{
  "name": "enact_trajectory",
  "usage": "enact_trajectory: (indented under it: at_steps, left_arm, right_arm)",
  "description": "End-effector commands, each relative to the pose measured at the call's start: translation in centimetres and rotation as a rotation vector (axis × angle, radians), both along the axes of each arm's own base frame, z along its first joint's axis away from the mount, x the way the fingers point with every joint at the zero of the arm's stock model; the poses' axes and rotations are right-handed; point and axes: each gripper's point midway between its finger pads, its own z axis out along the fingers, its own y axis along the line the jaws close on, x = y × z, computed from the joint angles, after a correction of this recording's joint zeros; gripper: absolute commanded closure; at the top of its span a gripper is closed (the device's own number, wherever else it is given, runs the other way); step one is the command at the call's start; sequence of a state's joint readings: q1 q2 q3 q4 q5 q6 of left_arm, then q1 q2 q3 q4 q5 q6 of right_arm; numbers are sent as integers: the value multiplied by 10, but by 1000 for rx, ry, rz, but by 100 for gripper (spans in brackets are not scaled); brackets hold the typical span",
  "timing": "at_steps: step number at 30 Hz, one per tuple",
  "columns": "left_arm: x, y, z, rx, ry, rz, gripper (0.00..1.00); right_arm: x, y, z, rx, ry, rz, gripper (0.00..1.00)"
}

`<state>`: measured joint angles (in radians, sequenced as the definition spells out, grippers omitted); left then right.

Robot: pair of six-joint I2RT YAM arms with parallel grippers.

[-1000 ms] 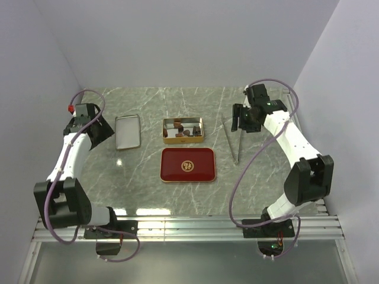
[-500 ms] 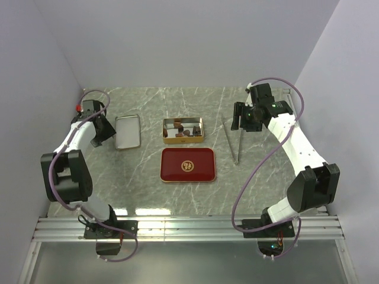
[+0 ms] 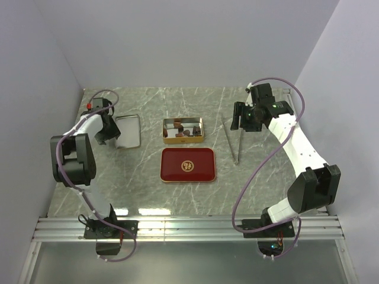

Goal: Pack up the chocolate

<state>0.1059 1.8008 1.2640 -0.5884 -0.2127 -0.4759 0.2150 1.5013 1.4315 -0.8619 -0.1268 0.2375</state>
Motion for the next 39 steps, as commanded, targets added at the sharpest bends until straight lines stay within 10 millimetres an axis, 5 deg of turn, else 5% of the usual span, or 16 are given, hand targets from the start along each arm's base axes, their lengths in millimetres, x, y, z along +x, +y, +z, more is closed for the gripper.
enact_trajectory:
  at_steps: [1,6,16,21,24,29,33,39]
  left_arm:
    - [10,0,3,24,2,-21,41]
    - [9,-5,-15,20,64,-48,47]
    - [-7,-5,-44,27,171,-90,91]
    - [-9,-7,-43,18,175,-111,100]
    - [-3,-11,-29,4,125,-126,100]
    - [15,-18,37,-18,-82,-117,100]
    - [18,-27,89,-67,-247,-73,100]
    - [16,-51,132,-225,-435,-17,100]
  right_arm:
    - [-7,-1,14,17,-31,1,29]
    - [-6,-2,14,15,-32,1,29]
    - [-6,-1,16,22,-35,4,29]
    - [-6,1,18,29,-38,6,30]
    - [-6,1,23,31,-54,9,30]
    - [-8,8,43,58,-97,29,30]
    - [-7,31,63,147,-142,71,30]
    - [-13,89,116,336,-272,186,31]
